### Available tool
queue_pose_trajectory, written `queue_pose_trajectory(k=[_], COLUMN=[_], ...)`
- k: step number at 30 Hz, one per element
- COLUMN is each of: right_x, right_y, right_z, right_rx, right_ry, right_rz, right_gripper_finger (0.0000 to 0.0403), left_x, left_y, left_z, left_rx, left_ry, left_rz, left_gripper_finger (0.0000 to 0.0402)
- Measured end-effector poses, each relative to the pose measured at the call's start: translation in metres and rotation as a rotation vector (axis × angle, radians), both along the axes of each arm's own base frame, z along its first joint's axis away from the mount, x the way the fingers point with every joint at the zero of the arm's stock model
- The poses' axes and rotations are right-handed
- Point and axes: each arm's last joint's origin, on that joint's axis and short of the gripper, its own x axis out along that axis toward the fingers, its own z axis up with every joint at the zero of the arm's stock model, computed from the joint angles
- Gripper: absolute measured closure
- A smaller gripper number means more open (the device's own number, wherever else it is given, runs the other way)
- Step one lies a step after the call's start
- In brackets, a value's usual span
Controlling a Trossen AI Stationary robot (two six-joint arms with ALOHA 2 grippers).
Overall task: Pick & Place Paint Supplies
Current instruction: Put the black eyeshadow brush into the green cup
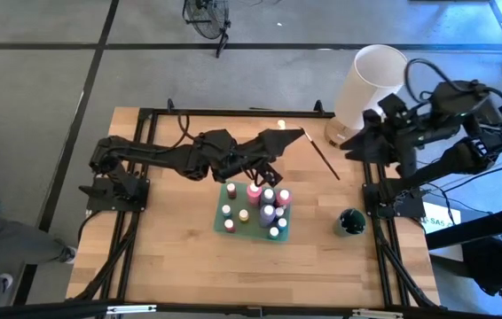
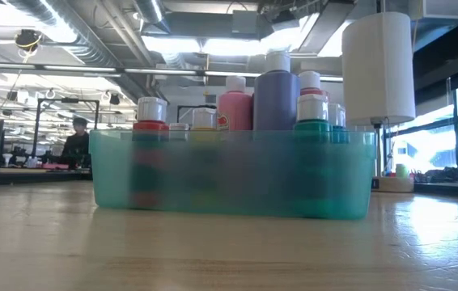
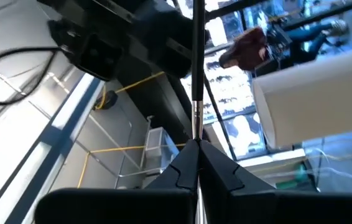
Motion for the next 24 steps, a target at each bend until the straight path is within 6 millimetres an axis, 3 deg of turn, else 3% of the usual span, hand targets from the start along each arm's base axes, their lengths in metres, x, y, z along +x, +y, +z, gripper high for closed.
queue_pose_trajectory(k=[16, 24], right_x=[0.026, 0.05], right_y=[-0.008, -0.012], right_z=[-0.013, -0.026], right_rx=[-0.037, -0.05], right_ry=[0.106, 0.196], right_rz=[-0.066, -0.082], right_gripper_finger=[0.0217, 0.0217], left_x=[0.003, 0.003], left_y=[-0.015, -0.014], left_z=[-0.003, -0.003], left_rx=[-0.003, -0.014], left_ry=[-0.012, -0.013], left_rz=[-0.04, -0.02], left_gripper_finger=[0.04, 0.04])
